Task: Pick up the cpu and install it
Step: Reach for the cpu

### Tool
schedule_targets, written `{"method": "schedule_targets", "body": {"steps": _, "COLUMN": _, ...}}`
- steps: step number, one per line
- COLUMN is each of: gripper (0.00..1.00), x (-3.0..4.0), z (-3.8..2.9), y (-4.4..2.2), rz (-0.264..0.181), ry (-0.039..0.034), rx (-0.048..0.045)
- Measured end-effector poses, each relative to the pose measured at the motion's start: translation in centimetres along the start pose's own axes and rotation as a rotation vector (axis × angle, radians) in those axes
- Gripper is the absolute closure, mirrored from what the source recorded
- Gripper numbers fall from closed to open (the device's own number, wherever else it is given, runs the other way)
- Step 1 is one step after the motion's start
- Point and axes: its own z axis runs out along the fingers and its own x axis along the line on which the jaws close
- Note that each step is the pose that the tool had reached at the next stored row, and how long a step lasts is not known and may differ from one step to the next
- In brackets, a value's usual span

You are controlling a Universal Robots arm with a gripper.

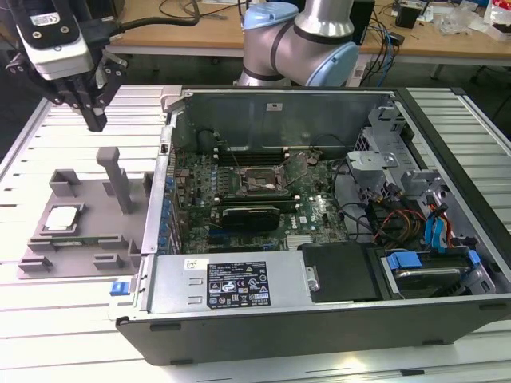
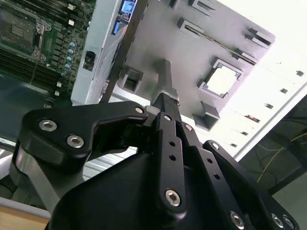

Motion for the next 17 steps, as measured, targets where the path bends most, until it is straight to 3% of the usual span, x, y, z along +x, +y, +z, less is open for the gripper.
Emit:
{"method": "schedule_targets", "body": {"steps": 6, "gripper": 0.89, "x": 1.98, "z": 0.03, "y": -0.15, "rz": 0.0, "ry": -0.0002, "rx": 0.0}}
{"method": "schedule_targets", "body": {"steps": 14, "gripper": 0.89, "x": 4.43, "z": 1.09, "y": -0.38, "rz": 0.0, "ry": -0.0003, "rx": -0.0001}}
{"method": "schedule_targets", "body": {"steps": 17, "gripper": 0.89, "x": 4.91, "z": 1.38, "y": -0.43, "rz": 0.0, "ry": -0.0002, "rx": -0.0001}}
